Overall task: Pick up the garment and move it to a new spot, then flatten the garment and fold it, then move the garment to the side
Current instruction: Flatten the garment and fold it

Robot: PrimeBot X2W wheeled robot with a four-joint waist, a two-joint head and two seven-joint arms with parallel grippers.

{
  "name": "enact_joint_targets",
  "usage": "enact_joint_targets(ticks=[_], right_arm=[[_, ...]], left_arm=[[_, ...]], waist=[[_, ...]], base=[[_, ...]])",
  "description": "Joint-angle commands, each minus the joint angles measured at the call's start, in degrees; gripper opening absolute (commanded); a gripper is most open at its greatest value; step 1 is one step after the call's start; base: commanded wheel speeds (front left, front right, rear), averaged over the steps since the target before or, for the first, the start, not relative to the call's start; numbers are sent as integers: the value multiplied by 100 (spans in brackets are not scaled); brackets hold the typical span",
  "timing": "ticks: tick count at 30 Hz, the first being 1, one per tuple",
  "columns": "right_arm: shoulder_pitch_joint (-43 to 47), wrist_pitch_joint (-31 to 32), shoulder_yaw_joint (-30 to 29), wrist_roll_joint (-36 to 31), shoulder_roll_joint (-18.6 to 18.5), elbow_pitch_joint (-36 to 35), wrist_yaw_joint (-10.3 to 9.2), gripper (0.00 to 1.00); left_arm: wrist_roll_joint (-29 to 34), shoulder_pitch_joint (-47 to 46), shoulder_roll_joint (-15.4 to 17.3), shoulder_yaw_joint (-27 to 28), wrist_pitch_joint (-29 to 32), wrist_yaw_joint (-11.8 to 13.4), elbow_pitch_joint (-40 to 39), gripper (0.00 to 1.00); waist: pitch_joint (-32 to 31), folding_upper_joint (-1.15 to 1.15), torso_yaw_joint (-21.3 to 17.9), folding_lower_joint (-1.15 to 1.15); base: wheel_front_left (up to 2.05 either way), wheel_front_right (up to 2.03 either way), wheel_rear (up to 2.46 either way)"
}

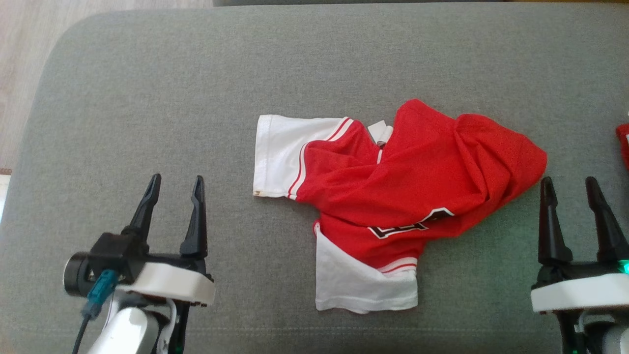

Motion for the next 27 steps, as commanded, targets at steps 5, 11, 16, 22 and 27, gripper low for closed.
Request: enact_joint_targets(ticks=[5,11,16,22,27], right_arm=[[-105,66,124,92,-36,-276,20,100],[-128,115,175,118,-35,-327,20,100],[-229,135,296,140,-35,-338,20,100],[-315,108,369,220,-35,-273,20,100],[-336,65,403,315,-35,-222,20,100]], left_arm=[[24,-168,162,148,-27,-27,-182,100],[-66,-551,25,-347,433,-481,-151,100],[-389,-1021,-309,-921,1205,-1063,301,100],[-908,-1374,-613,-1228,2065,-1523,1183,100],[-1205,-1709,-741,-1200,2340,-1750,1831,100]], waist=[[-21,0,-12,0],[57,0,-45,0],[216,0,-210,0],[381,0,-435,0],[462,0,-582,0]], base=[[0,0,0],[0,0,0],[0,0,0],[0,0,0],[0,0,0]])
